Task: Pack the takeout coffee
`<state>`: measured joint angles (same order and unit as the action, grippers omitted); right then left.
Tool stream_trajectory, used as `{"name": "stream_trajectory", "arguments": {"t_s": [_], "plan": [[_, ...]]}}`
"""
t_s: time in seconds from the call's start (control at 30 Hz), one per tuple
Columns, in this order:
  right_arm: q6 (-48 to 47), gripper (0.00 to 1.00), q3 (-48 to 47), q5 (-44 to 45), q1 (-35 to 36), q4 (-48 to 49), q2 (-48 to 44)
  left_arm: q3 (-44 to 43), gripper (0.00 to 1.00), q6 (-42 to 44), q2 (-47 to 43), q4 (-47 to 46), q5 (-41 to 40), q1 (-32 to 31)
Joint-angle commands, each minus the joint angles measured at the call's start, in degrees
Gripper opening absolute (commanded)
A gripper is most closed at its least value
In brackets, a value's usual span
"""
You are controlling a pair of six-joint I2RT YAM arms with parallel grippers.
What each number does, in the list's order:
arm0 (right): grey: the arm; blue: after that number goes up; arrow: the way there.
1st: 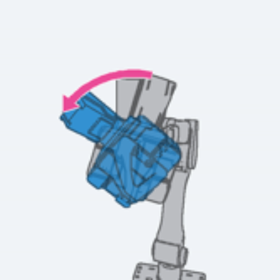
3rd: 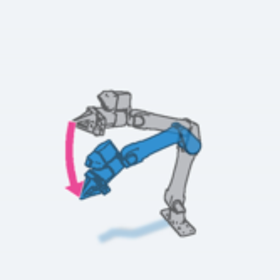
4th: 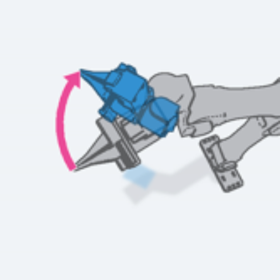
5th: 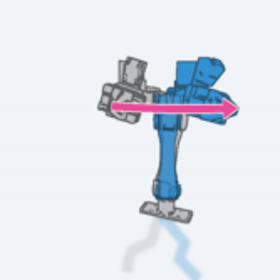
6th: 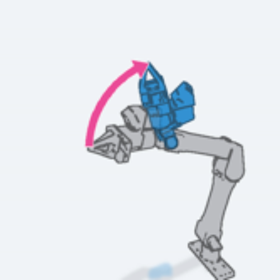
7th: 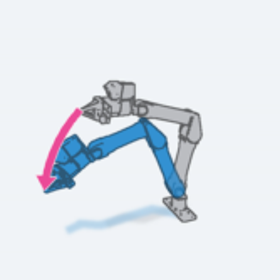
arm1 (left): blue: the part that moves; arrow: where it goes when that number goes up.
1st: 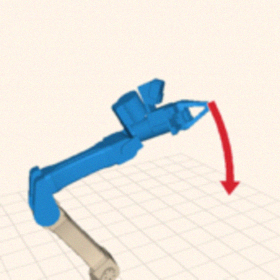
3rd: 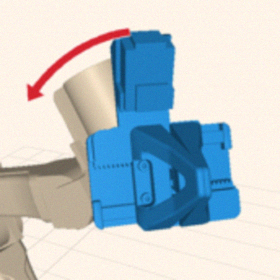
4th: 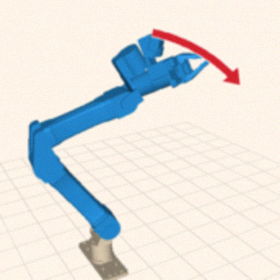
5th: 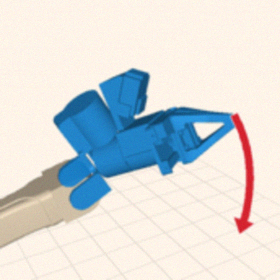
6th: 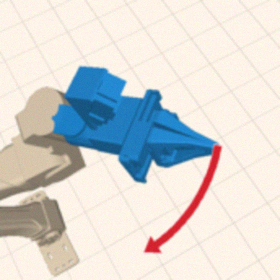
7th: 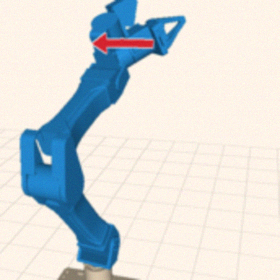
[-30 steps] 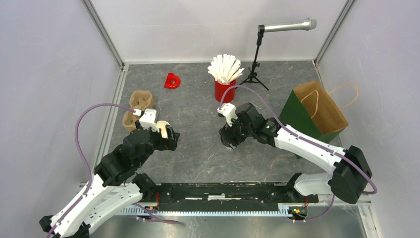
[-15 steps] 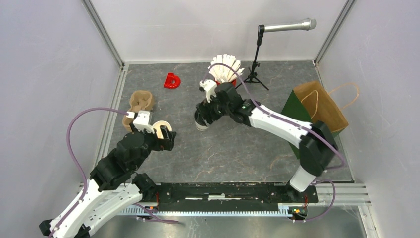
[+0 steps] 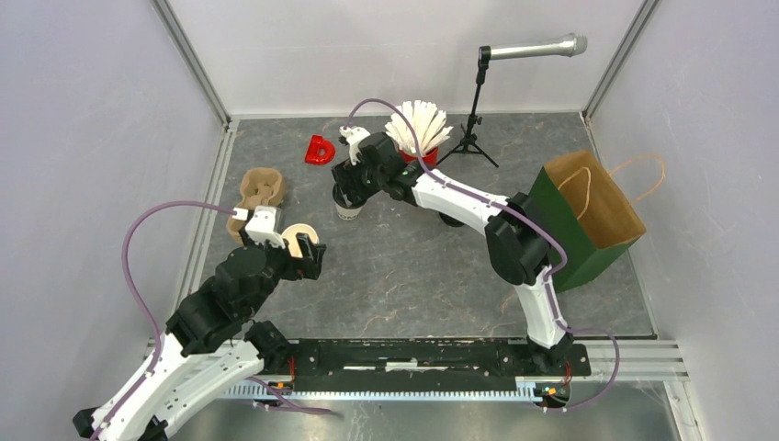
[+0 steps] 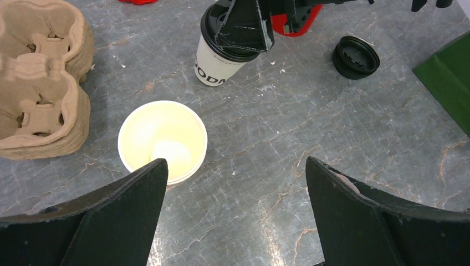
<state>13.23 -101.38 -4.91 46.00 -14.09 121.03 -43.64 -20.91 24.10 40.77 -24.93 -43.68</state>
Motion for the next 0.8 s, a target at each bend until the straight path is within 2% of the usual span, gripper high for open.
{"name": "stream_trajectory", "arguments": {"t_s": [0.0,0.13,0.27,0.63,0.77], "plan": [[1.26,0.87,-3.88,3.05,-0.16,-0.70,1.18,0.04,1.00,1.44,0.67,-0.52,-0.12,0.09],[0.60,0.90,-5.39,3.02,0.02,-0.97,2.89,-0.07,1.00,1.56,1.39,-0.55,0.18,0.09],[-0.02,0.98,-5.41,3.14,0.22,0.44,3.44,-0.14,1.00,1.57,1.79,-0.53,0.36,0.09],[-1.11,0.98,-5.50,0.16,0.57,6.79,3.02,-0.05,1.00,1.67,1.76,-0.45,0.40,0.09],[-1.38,0.98,-6.67,2.44,0.58,5.55,2.46,-0.07,1.00,1.73,1.71,-0.43,0.41,0.09]]}}
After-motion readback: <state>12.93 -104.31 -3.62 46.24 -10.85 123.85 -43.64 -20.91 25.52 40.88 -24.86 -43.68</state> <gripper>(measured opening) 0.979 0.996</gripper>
